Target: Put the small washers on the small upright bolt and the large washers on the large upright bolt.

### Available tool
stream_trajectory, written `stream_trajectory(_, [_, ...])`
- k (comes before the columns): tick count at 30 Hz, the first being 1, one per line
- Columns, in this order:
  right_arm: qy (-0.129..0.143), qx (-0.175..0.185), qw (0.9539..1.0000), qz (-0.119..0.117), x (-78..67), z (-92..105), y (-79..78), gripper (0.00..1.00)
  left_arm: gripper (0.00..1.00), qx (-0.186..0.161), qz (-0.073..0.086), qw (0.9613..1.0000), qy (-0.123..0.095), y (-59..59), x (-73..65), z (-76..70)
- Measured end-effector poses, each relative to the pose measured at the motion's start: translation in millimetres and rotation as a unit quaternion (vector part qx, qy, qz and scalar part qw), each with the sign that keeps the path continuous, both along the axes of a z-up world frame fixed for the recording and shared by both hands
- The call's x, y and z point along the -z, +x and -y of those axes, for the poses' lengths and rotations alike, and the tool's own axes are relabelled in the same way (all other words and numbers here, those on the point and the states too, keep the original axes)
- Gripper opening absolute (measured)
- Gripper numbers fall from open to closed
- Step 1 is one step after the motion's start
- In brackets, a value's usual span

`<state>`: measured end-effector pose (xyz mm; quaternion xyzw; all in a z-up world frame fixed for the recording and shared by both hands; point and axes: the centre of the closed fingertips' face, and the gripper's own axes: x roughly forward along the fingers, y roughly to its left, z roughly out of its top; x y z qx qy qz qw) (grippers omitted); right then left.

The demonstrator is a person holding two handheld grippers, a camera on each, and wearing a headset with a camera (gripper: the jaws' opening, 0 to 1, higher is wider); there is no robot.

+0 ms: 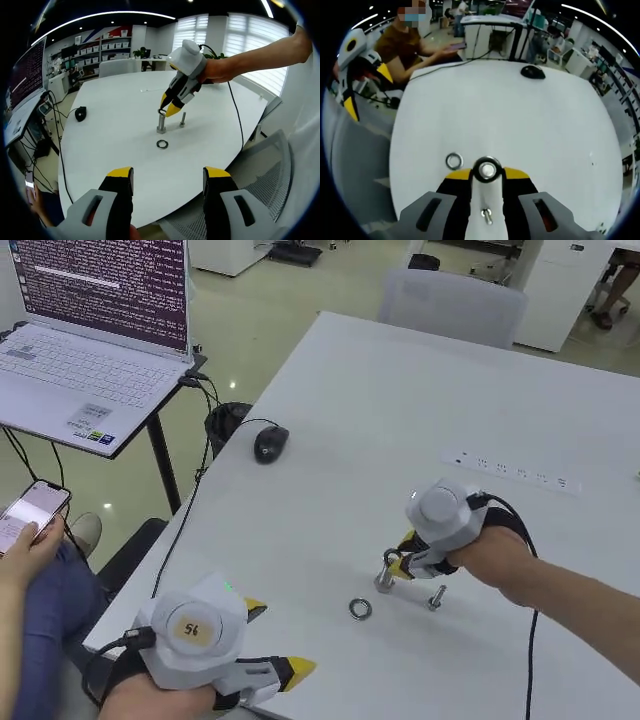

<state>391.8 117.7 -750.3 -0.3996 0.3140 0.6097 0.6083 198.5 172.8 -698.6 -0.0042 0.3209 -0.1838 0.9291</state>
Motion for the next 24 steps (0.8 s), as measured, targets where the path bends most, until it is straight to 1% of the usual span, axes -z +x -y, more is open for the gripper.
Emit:
stream_trajectory(8, [-0.016, -0.003, 0.9999, -0.002, 8.2, 2.1, 1.4, 0.23, 0.55, -0.003, -0.004, 1.0000, -0.002, -1.3, 3.3, 0.7])
stream_trajectory(11, [-0.017, -0.003, 0.9998, -0.004, 10.3, 2.5, 2.0, 0.23, 0.55, -0.003, -0.005, 1.0000, -0.002, -1.9, 3.7, 1.2])
stream_trajectory(20, [-0.027, 0.004, 0.9996, -0.010, 17.8, 0.0, 3.2, 0.23, 0.55, -0.003, -0.007, 1.0000, 0.000, -1.4, 3.6, -0.4])
stream_trajectory(24, [-0.038, 0.006, 0.9992, -0.010, 23.2, 0.5, 3.3, 0.23, 0.55, -0.004, -0.008, 1.0000, -0.001, -1.2, 4.2, -0.7])
